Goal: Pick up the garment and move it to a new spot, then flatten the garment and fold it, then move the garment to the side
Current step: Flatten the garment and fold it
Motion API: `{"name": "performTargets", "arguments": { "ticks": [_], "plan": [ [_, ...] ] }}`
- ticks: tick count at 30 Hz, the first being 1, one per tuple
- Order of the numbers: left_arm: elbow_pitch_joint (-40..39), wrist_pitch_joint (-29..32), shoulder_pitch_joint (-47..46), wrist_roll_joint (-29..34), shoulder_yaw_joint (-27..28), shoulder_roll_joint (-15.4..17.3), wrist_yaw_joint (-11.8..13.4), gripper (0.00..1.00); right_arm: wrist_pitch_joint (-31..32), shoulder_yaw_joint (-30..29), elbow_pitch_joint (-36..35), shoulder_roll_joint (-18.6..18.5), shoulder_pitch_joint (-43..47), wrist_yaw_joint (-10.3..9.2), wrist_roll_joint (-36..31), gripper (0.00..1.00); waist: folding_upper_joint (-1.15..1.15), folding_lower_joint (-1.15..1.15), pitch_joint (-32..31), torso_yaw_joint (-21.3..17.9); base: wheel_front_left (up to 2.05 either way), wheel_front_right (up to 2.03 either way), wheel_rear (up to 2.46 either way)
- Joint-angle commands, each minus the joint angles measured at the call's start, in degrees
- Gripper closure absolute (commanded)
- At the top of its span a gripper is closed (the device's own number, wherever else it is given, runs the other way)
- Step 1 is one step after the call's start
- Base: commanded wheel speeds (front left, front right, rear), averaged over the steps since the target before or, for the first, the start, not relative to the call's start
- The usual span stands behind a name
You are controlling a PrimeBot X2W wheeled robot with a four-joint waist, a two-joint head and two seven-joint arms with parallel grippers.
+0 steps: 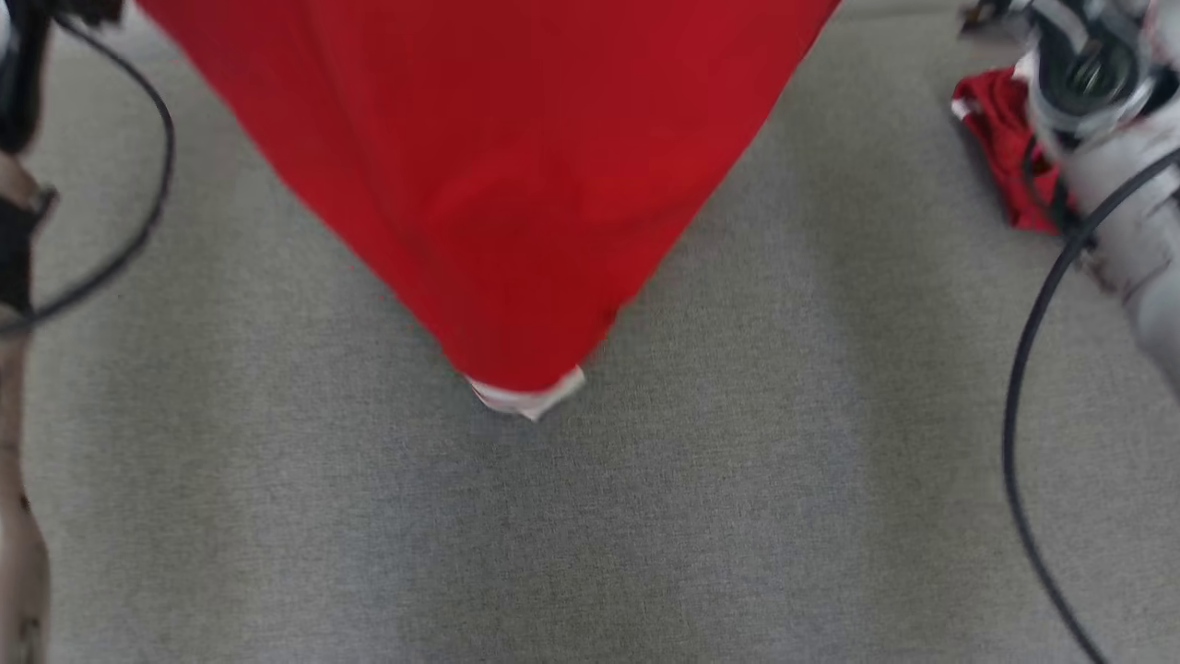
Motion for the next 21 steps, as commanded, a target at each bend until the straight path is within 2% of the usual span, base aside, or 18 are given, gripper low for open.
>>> {"name": "performTargets", "arguments": {
  "ticks": [1, 11, 21],
  "plan": [
    [1.5, -0.4, -2.3, 0.1, -0.2, 0.4, 0.1, 1.00, 0.4, -0.4, 1.1, 0.4, -2.4, -0.05, 0.7, 1.00, -0.01, -0.02, 4.7, -0.8, 0.00, 0.00, 0.00],
    [11.0, -1.1, -21.5, 1.6, -2.3, -0.5, 0.5, 1.00, -0.3, -0.2, 11.4, 3.4, -19.4, -0.04, -0.8, 1.00, -0.01, -0.02, 6.3, -1.2, 0.00, 0.00, 0.00],
    [15.5, -3.9, -32.3, 3.4, -4.8, -2.1, 1.7, 1.00, -2.6, 1.9, 16.5, 3.7, -27.1, -0.04, -3.2, 1.00, -0.01, -0.02, 7.1, -1.0, 0.00, 0.00, 0.00]
  ]
}}
